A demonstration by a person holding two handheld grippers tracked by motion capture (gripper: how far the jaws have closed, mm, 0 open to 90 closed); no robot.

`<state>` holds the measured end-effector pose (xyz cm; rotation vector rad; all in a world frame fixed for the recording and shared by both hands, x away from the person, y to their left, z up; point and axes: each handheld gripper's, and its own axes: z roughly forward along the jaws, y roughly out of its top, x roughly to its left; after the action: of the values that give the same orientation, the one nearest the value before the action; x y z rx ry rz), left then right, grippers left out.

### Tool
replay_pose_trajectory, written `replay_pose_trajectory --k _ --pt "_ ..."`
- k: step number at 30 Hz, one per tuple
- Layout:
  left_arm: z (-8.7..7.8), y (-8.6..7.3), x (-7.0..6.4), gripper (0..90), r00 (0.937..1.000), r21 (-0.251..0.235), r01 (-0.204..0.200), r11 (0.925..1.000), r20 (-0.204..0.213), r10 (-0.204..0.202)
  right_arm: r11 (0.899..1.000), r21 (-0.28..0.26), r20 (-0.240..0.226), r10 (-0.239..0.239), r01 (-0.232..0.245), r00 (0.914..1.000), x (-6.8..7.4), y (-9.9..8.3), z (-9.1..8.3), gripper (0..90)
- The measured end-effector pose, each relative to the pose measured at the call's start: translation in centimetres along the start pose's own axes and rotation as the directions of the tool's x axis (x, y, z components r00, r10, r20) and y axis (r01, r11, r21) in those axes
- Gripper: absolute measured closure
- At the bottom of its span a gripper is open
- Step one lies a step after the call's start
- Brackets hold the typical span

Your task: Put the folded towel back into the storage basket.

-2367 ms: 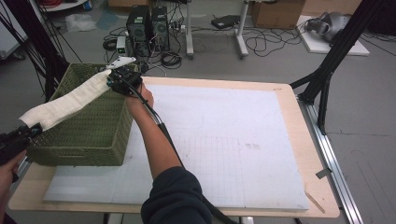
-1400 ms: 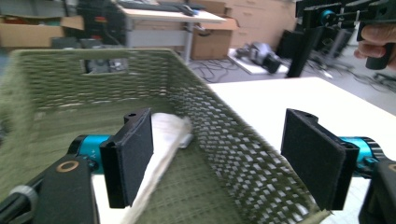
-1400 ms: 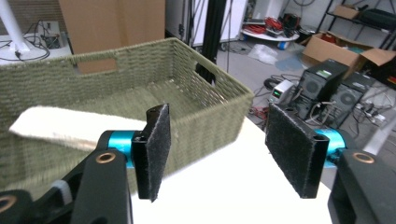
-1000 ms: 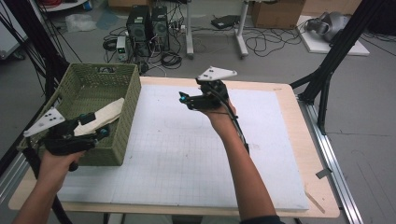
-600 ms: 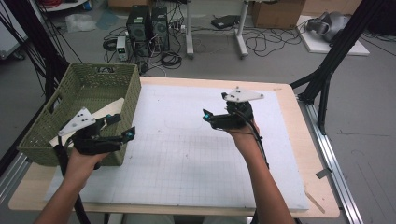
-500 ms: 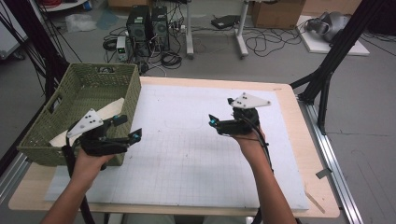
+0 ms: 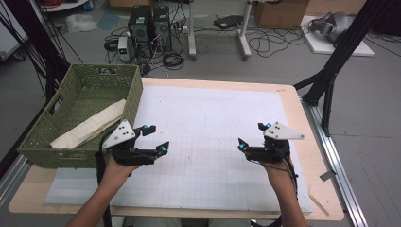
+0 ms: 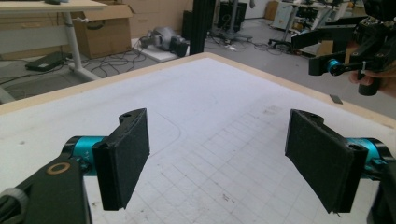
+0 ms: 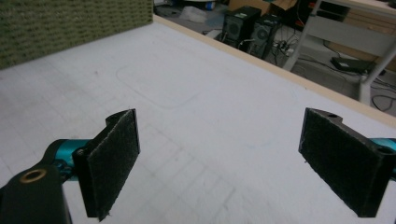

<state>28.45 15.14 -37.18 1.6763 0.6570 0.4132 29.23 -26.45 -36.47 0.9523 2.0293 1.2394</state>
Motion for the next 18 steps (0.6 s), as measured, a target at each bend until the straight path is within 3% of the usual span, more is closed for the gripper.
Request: replay_pose_trajectory --k 8,18 --pt "1.1 -2.2 -0.9 22.3 0.9997 -0.009 -0.023 0.9997 0.010 0.024 0.998 0.032 0.029 0.050 -0.051 0.9983 0.5 -4.5 -1.2 11.8" --pt "1.3 -4.3 -1.1 22.7 1.0000 0.038 -0.002 0.9993 0.007 0.001 0.999 0.028 0.056 0.045 -0.047 0.9974 0.9 -5.7 -2.1 11.8"
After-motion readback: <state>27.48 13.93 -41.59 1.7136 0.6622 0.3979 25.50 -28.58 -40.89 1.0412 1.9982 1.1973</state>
